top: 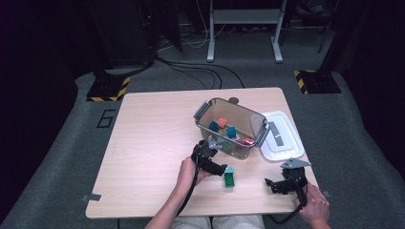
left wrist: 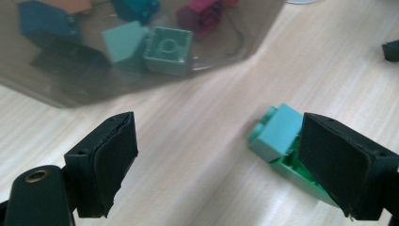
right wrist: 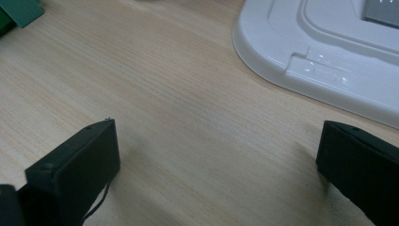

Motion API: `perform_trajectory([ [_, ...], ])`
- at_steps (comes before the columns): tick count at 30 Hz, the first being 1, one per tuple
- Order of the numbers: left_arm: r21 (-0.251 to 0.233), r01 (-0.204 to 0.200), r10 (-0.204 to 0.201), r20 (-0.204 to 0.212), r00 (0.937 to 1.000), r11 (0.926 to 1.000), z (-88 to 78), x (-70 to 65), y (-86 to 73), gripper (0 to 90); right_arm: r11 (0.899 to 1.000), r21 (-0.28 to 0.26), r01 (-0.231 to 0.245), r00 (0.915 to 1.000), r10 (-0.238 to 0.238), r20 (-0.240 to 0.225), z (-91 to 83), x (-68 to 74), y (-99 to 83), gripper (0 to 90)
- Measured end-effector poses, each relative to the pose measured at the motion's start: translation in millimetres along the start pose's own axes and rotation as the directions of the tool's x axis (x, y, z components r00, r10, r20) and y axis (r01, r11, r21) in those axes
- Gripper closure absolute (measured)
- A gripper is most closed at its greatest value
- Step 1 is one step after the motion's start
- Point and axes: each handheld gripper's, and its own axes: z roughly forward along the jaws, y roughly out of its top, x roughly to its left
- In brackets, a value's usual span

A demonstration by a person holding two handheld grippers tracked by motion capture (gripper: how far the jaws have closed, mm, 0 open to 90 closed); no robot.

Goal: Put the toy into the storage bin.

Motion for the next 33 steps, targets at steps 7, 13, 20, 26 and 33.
perform_trajectory([
  [7, -0.007, 0.001, -0.001, 0.034, 0.9994, 1.0000, 14.8, -21.9, -6.0, 11.5, 1.000, 0.000, 0.000, 1.0000, 0.000, 0.000, 0.0, 0.0, 0.0, 0.0],
  [13, 0.015, 0.004, -0.005, 0.041, 0.9992, 0.9999, 28.1, -30.0, -8.5, 9.0, 1.000, 0.000, 0.000, 1.0000, 0.000, 0.000, 0.0, 0.0, 0.0, 0.0],
  [20, 0.047, -0.011, 0.009, 0.041, 0.9991, 0.9988, 32.3, -30.1, -14.5, 11.3, 1.000, 0.000, 0.001, 1.0000, -0.001, 0.000, 0.0, 0.0, 0.0, 0.0],
  [26, 0.064, -0.018, 0.015, 0.050, 0.9986, 0.9978, 30.8, -26.2, -21.4, 16.3, 1.000, 0.000, 0.000, 1.0000, 0.000, 0.000, 0.0, 0.0, 0.0, 0.0],
  [33, 0.028, -0.016, 0.015, 0.048, 0.9987, 0.9995, 26.5, -29.2, -24.1, 18.2, 1.000, 0.000, 0.000, 1.0000, 0.000, 0.000, 0.0, 0.0, 0.0, 0.0],
])
